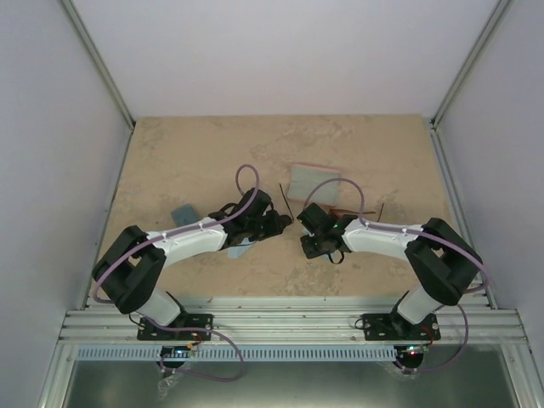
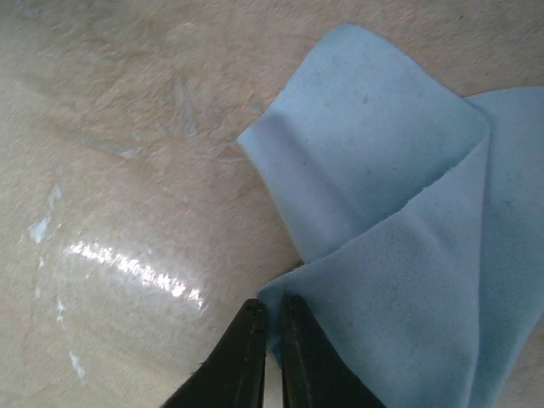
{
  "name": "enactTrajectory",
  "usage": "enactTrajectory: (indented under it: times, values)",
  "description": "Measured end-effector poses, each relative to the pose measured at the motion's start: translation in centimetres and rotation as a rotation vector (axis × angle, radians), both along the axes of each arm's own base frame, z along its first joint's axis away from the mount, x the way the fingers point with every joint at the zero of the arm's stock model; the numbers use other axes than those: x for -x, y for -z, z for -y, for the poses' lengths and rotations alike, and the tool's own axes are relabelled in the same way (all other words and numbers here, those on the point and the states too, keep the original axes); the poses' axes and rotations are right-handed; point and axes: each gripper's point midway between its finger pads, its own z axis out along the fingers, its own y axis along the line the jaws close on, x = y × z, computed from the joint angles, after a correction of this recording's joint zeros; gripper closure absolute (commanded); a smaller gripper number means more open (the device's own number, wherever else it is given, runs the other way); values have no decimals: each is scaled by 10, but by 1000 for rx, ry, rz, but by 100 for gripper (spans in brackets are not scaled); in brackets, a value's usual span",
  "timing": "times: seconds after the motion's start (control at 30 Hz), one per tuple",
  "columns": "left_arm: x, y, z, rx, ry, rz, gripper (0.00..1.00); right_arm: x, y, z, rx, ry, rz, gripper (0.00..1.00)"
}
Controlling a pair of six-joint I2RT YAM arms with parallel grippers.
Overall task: Organize the sunglasses
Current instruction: Adjust the glasses cleaning cloth at the center of the board.
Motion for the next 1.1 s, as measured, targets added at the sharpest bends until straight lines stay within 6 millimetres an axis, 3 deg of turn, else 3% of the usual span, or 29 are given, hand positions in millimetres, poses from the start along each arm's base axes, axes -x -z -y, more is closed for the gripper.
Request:
enactTrajectory:
  times: [0.07, 0.33, 0.7, 1.1]
  values:
    - [-2, -2, -2, -2, -8, 4, 64, -3, 0, 0, 14, 2, 13, 99]
    - [-10, -12, -16, -18, -53, 36, 64, -2, -2, -6, -14, -25, 6, 100]
    - [-13, -20, -24, -32, -74, 65, 63, 47, -20, -42, -276, -212, -135, 100]
    - [-16, -40, -31, -12, -103, 117, 62, 95, -16, -80, -419, -412, -256, 97]
